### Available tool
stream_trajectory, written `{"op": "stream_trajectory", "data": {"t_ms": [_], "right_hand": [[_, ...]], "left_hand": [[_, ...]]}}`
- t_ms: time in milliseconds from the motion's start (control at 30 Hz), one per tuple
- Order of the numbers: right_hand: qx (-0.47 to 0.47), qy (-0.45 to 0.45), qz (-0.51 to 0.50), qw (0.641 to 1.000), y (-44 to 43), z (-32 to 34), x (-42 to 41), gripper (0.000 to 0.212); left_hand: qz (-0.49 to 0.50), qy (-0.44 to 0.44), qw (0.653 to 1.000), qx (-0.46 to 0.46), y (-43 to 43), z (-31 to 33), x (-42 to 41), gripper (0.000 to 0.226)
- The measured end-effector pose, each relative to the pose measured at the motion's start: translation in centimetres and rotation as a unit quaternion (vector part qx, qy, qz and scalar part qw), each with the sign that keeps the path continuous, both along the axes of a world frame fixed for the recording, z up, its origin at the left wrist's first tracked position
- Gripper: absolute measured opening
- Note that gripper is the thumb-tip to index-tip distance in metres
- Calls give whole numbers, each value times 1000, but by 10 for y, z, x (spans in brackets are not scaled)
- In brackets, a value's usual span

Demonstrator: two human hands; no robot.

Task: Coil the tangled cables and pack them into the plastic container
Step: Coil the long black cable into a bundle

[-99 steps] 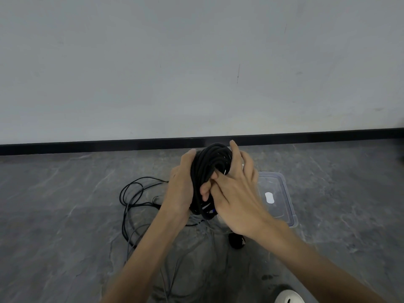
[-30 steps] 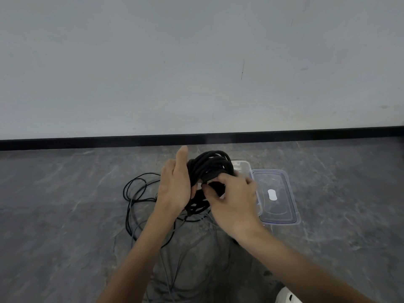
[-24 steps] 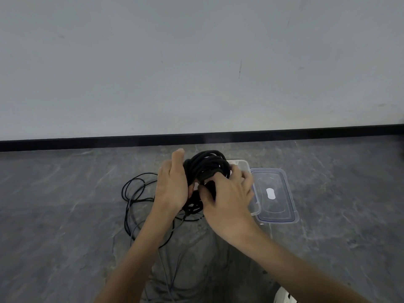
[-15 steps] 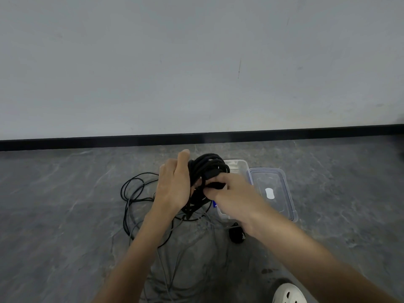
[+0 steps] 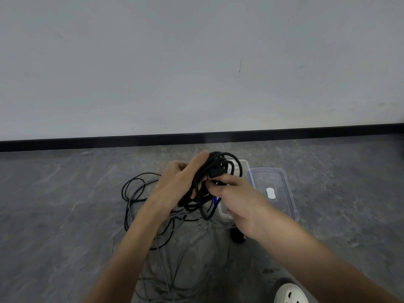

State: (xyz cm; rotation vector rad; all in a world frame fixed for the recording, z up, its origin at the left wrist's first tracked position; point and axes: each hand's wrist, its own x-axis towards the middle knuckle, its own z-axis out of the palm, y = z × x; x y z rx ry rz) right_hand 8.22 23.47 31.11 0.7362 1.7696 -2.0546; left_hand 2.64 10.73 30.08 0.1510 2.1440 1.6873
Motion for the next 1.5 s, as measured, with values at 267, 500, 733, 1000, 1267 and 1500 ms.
{"op": "stream_trajectory", "data": {"t_ms": [267,500,733,1000,1267,1500], "right_hand": [[10,11,-44,999,2,-1,-1,16],[43,2,-9,999,8,2,-5,22],[21,-19,23,999,12,7,-8,23],[93,15,85,992,18,6,-9,27],[116,63,14,991,7,-5,-1,20],[290,125,23,948,1,-15,-2,23]], "left_hand": [[-116,38,993,9,-4,6,4,41],[-164,68,984,27,-5,9,5,13],[-146,72,987,3,-7,6,5,22],[-209,68,975,19,-15,7,4,8],[-55,151,987,-3,6,-1,12,14],[-126,126,983,41,3,5,11,26]]}}
